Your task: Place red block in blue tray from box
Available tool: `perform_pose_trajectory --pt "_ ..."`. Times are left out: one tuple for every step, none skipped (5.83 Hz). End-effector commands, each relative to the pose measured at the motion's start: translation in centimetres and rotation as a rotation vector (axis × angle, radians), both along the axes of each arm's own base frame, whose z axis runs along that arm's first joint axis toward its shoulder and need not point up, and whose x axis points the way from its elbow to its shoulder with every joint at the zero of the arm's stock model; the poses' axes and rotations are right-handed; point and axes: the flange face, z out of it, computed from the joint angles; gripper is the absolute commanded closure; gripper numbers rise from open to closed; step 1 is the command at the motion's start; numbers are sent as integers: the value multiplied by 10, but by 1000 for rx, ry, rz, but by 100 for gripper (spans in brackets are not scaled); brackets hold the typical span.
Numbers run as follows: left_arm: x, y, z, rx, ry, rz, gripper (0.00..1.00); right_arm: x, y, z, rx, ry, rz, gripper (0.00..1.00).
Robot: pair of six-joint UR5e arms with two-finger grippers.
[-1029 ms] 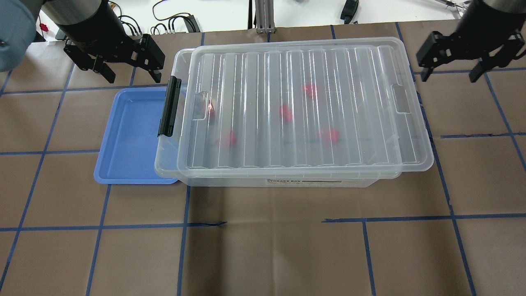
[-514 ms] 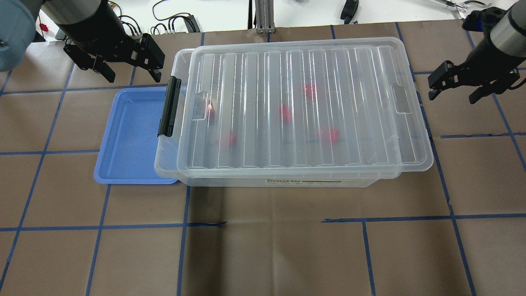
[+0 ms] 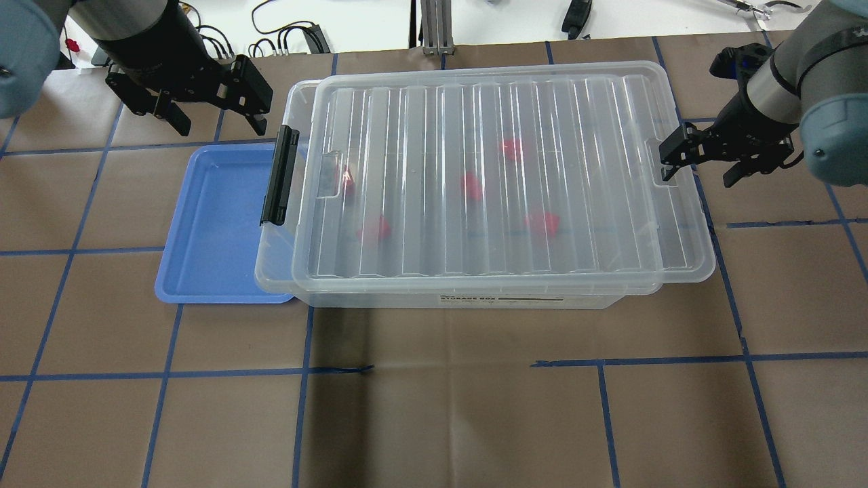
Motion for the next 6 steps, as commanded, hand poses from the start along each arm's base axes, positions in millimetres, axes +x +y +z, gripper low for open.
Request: perform_pose_trajectory --pt "0 0 0 0 0 0 2 -10 -5 -14 -18 66 77 0" --pt "1 0 0 0 0 1 2 -19 -5 -12 -19 108 121 0" --pt "1 0 -1 1 0 1 2 -41 -5 -9 -34 147 152 0" --pt "0 0 -2 3 0 0 2 -61 -4 -7 -40 155 166 0" --pt "0 0 -1 1 0 0 2 -86 -1 -5 -42 162 191 0" --pt "0 0 -2 4 0 -5 2 -109 2 0 -48 173 208 0"
